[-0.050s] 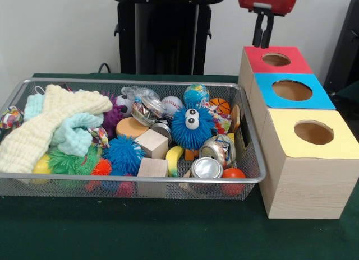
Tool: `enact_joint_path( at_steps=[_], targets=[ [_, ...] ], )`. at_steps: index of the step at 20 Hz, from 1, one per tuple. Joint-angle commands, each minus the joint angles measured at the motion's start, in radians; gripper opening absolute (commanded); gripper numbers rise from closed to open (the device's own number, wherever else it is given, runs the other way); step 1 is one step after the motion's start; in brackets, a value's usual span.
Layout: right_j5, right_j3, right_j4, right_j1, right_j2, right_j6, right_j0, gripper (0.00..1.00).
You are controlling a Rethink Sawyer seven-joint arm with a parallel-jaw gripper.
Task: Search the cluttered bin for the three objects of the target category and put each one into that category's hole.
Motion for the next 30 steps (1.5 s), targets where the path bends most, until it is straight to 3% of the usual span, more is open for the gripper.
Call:
enact_joint_path(
  at_steps=[1,18,30],
  targets=[
    [0.098,-0.088,-0.079,-0.021,0.076,-0.007,-0.088,0.0],
    [0.106,-0.114,-0.219,-0.013,0.204,-0.069,-0.281,0.0],
    [0.077,-0.159,-0.4,0.034,0.304,-0.134,-0.431,0.0]
  ],
)
